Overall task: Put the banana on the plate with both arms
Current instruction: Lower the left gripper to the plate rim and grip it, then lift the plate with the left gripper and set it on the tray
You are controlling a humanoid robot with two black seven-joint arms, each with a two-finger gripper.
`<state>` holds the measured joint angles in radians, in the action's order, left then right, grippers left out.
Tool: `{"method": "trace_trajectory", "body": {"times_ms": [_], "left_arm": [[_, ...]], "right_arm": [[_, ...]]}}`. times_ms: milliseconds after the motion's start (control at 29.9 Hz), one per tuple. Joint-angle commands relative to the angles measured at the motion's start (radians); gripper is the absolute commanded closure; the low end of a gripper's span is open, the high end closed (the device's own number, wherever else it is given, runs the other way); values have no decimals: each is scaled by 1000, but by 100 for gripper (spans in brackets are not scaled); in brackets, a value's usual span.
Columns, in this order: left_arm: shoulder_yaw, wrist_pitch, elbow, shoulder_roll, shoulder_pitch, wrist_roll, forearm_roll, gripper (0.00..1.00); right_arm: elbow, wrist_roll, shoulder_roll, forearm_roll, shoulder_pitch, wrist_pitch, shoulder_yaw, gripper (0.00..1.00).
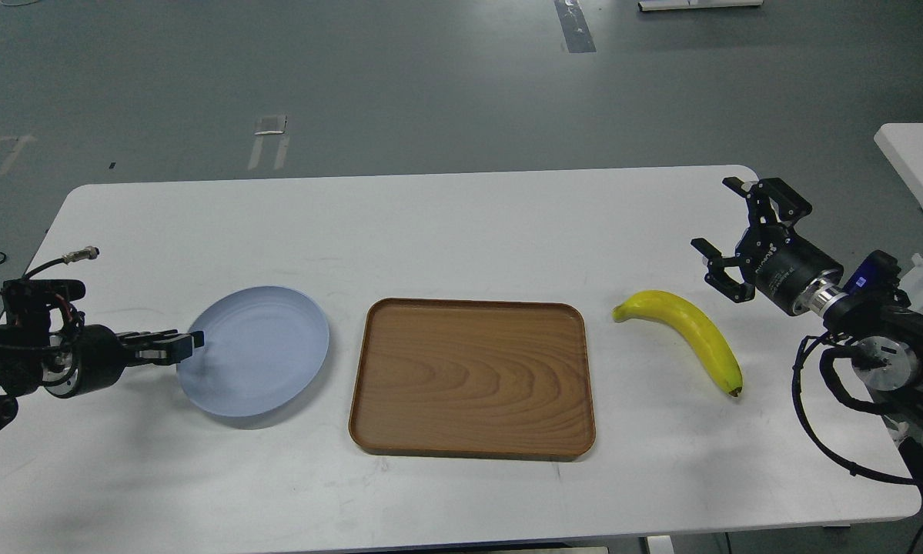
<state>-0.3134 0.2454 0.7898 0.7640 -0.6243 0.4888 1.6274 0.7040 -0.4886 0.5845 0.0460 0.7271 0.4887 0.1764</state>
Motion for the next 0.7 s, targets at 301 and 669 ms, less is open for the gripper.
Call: {"method": "trace_trajectory", "body": {"times_ms": [301, 669], "left_arm": [[-1, -46, 9, -2, -12, 0, 3, 100], [0, 15, 113, 23, -178, 0, -34, 100]], "right_arm": [[-1, 0, 0, 0, 2, 0, 0, 0], [-1, 0, 9, 0, 2, 0, 0, 0]]}}
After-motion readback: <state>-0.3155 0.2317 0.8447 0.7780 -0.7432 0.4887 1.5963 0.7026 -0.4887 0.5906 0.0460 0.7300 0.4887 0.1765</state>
